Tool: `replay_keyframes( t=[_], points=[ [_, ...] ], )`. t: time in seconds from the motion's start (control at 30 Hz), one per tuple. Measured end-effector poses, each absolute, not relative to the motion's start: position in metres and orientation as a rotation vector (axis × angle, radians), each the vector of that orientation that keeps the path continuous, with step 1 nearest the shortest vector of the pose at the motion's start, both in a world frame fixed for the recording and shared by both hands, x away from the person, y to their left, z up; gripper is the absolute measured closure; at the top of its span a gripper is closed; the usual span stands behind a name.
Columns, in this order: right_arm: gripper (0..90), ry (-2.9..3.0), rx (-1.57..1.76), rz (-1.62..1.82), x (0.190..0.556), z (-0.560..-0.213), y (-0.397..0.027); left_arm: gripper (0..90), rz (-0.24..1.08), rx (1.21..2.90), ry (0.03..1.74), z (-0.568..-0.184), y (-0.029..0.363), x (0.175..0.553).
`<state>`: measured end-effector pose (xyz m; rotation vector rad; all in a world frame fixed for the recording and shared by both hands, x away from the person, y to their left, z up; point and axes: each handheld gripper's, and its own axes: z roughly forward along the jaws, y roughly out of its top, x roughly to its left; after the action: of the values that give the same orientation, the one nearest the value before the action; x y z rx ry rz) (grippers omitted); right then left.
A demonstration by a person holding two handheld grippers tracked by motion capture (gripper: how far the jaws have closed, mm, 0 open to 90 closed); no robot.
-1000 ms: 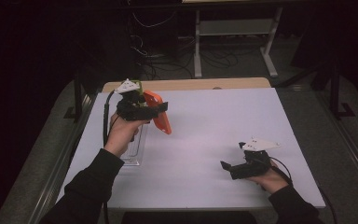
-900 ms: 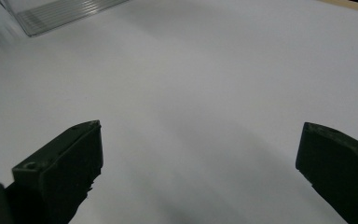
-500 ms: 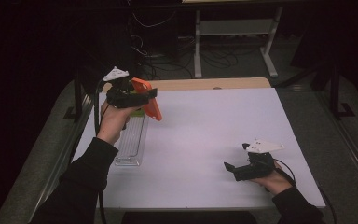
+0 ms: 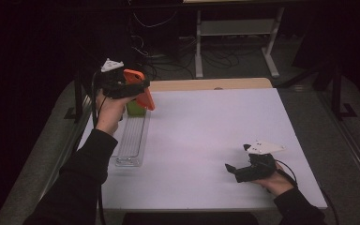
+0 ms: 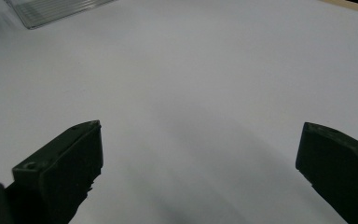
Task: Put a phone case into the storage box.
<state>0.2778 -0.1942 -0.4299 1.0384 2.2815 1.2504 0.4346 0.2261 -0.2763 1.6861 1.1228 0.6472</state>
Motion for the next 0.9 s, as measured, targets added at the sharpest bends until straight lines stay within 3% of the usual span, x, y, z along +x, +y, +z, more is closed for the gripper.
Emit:
replay_keyframes(
  t=[0.53, 0.9],
  points=[
    [0.0, 2.278, 1.041, 1.254, 0.278, -0.429, -0.195, 16.1, 0.821, 1.702, 1.327, -0.296, 0.238, 0.461],
    [0.0, 2.275, 1.048, 1.254, 0.278, -0.429, -0.196, 15.8, 0.824, 1.698, 1.417, -0.328, 0.236, 0.472]
  ],
)
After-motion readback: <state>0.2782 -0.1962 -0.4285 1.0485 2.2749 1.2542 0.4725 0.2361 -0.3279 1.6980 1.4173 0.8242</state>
